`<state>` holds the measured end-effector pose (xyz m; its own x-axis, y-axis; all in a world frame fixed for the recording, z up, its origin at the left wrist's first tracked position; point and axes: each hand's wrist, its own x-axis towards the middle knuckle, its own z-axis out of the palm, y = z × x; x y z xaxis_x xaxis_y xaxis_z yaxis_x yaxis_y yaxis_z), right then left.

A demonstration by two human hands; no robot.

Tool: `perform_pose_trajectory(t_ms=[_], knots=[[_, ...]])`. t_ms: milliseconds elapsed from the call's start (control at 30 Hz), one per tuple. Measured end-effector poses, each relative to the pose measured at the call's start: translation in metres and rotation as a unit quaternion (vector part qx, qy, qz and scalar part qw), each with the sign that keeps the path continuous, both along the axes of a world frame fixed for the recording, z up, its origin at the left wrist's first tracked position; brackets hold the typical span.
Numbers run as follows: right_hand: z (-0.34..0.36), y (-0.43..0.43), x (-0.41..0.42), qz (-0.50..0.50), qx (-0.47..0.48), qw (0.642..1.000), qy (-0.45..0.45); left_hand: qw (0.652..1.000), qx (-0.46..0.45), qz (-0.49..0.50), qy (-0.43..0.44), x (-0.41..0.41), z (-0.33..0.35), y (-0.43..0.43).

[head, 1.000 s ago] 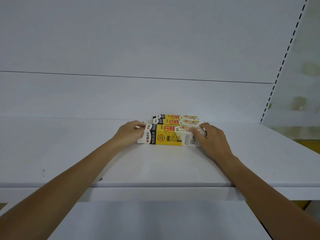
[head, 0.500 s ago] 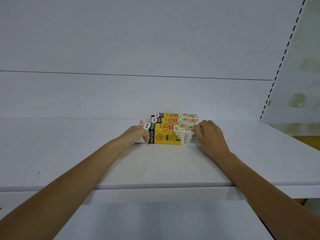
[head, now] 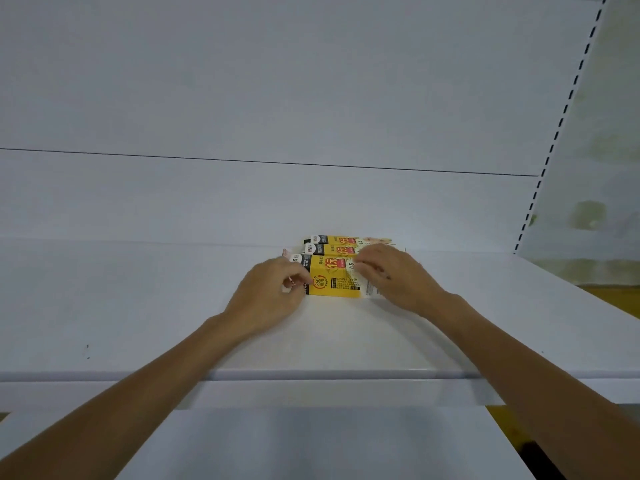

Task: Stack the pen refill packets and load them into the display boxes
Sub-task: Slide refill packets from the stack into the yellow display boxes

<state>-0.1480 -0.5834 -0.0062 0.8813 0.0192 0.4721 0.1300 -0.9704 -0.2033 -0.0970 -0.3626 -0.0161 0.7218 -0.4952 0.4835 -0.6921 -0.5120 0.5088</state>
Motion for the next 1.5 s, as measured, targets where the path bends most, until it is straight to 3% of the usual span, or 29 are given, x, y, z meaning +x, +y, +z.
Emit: perform_pose_trajectory(t_ms=[100, 200, 300, 367, 467, 600, 700, 800, 867, 1000, 1200, 1367, 1500], knots=[[0.014, 0.010, 0.007, 0.017, 0.027, 0.997, 0.072, 0.995, 0.039, 0.012, 0.096, 0.009, -0.007, 0.001], [0.022, 0.017, 0.013, 0.023, 0.021, 0.996, 0.078, 0.991, 0.015, 0.073, 0.112, 0.012, -0.011, -0.001], [0.032, 0.032, 0.014, 0.038, 0.119, 0.974, 0.186, 0.972, -0.056, 0.094, 0.208, 0.017, -0.005, 0.001], [0.031, 0.045, 0.017, 0.073, 0.168, 0.952, 0.246, 0.940, -0.129, 0.070, 0.308, 0.024, 0.001, 0.005], [0.022, 0.062, 0.025, 0.092, 0.208, 0.952, 0.206, 0.901, -0.229, 0.048, 0.366, 0.029, 0.002, 0.013], [0.023, 0.079, 0.026, 0.156, 0.312, 0.932, 0.100, 0.897, -0.362, 0.023, 0.253, 0.028, 0.004, 0.020], [0.030, 0.091, 0.024, 0.175, 0.360, 0.916, 0.010, 0.903, -0.396, -0.007, 0.165, 0.022, 0.022, 0.022], [0.040, 0.095, 0.019, 0.180, 0.417, 0.887, -0.081, 0.897, -0.395, -0.115, 0.162, 0.020, 0.040, 0.018], [0.046, 0.088, 0.015, 0.149, 0.396, 0.897, -0.128, 0.894, -0.368, -0.177, 0.182, 0.019, 0.050, 0.014], [0.058, 0.076, 0.002, 0.158, 0.422, 0.883, -0.132, 0.905, -0.322, -0.227, 0.161, 0.016, 0.061, 0.002], [0.076, 0.058, -0.019, 0.129, 0.356, 0.914, -0.144, 0.922, -0.274, -0.255, 0.098, 0.010, 0.069, -0.012], [0.080, 0.045, -0.026, 0.132, 0.307, 0.934, -0.123, 0.946, -0.232, -0.225, 0.037, 0.004, 0.073, -0.023], [0.079, 0.038, -0.018, 0.150, 0.336, 0.924, -0.101, 0.952, -0.235, -0.195, 0.025, 0.005, 0.074, -0.031]])
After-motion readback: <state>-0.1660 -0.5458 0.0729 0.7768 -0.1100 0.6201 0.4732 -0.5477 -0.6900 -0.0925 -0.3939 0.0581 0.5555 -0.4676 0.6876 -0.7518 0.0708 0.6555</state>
